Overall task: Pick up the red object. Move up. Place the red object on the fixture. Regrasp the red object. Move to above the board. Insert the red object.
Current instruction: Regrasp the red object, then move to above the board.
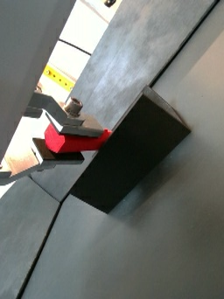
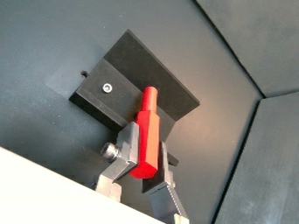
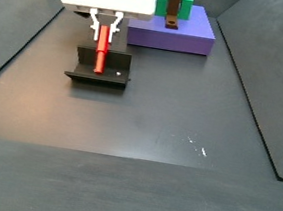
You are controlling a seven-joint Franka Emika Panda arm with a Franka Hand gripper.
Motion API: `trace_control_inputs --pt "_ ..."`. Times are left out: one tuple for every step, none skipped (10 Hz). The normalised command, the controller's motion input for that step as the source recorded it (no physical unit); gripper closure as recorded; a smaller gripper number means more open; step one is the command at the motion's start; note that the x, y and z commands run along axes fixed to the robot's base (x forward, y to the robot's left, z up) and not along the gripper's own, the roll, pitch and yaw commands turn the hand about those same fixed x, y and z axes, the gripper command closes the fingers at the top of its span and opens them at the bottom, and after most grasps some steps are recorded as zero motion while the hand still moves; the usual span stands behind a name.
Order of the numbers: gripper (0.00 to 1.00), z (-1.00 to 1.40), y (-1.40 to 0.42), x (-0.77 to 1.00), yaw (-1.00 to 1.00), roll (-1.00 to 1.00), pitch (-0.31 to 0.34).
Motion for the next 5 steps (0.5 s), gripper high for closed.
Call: trace_control_inputs --pt "1.00 0.00 0.00 0.00 0.00 0.00 0.000" --pt "1.00 0.00 0.00 0.00 0.00 0.00 0.000" --pt "1.00 0.00 0.00 0.00 0.00 0.00 0.000" --pt "1.00 1.40 0.00 0.00 0.00 0.00 0.000" --pt "1.00 1.40 -0.01 -0.03 0.07 -0.01 0.017"
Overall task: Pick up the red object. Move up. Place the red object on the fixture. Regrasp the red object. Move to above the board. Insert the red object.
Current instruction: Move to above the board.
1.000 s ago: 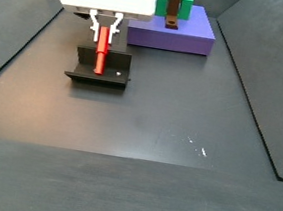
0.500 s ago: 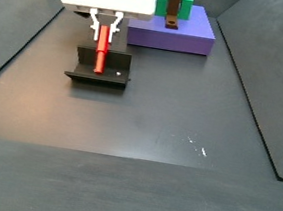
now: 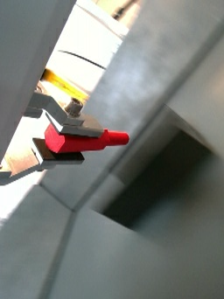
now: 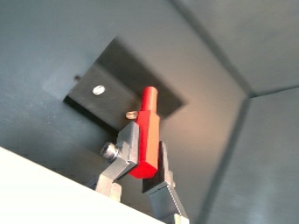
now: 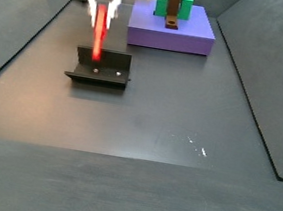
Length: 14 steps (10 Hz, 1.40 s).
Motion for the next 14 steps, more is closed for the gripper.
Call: trace_control_inputs --pt "1.00 1.40 0.00 -0.06 0.06 -0.05 -0.021" --pt "1.00 1.40 0.01 -0.05 0.05 -0.03 -0.021" --pt "1.00 1.40 -0.02 -0.04 0.02 0.00 -0.005" --pt "1.00 1.40 -0.01 -0.04 0.01 0.00 -0.007" --pt "1.00 1.40 -0.01 -0.03 0.00 -0.02 0.006" --pt "1.00 0.63 -0.01 0.00 0.00 -0.01 0.024" --pt "1.00 0.32 -1.40 -1.07 -0.06 -1.00 0.045" --pt "1.00 0.33 -1.40 -1.10 -0.06 -1.00 0.036" --pt "1.00 0.34 -1.40 -1.19 -0.05 -1.00 0.014" --pt "1.00 0.31 -1.40 -1.25 -0.04 -1.00 0.011" --pt "1.00 0.32 -1.40 -1.23 -0.04 -1.00 0.013" --pt "1.00 0.12 -0.59 -0.54 -0.03 -1.00 0.013" --pt "1.00 0.03 -0.24 -0.23 -0.03 -1.00 0.022" --pt "1.00 0.03 -0.10 -0.09 -0.03 -1.00 0.026"
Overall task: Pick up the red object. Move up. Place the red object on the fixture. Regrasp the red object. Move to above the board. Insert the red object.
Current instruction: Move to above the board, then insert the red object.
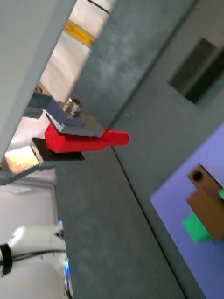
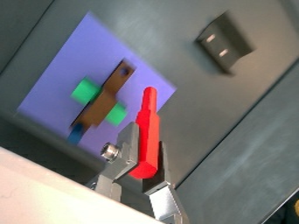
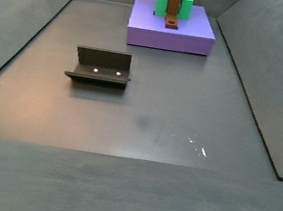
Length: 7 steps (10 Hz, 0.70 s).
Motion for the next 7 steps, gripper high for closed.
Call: trace_control_inputs --pt "1.00 0.03 -0.08 -0.10 -0.03 -1.00 0.011" --pt "1.00 -0.01 0.01 -0.09 -0.02 -0.99 -0.017" --pt "1.00 -0.01 0.03 -0.07 -0.01 -0.68 -0.027" --pt "1.00 -0.01 0.02 -0.06 -0.01 -0.52 -0.034" --pt "1.00 0.00 0.01 -0.03 -0.01 -0.29 -0.025" --pt "1.00 -0.26 0.15 0.00 -0.09 -0.43 -0.209" --pt "1.00 -0.23 0.13 0.00 -0.10 -0.45 -0.220"
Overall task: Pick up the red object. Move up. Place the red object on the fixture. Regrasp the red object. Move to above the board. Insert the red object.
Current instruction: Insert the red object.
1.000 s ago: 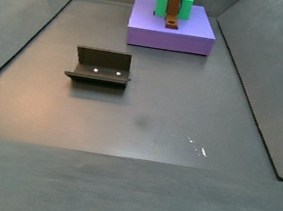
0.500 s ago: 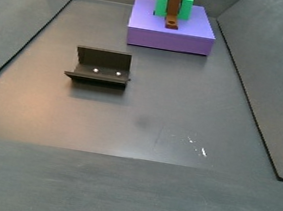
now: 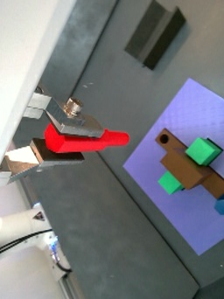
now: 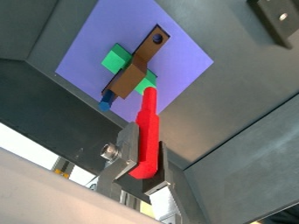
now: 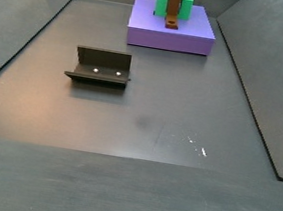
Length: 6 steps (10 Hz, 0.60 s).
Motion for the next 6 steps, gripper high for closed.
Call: trace_control_inputs --pt "1.00 -0.21 0.11 0.00 -0.11 -0.46 -0.227" --pt "1.00 -0.20 0.11 -0.01 -0.13 -0.46 -0.234" --pt "1.00 -0.29 0.22 -0.03 -0.12 -0.42 -0.209" --pt "1.00 -0.52 0.41 -0.09 -0.14 -0.32 -0.160" --pt "1.00 -0.71 0.55 -0.10 -0.11 -0.21 -0.113" --pt "1.00 -0.76 0.59 -0.11 -0.12 -0.16 -0.103"
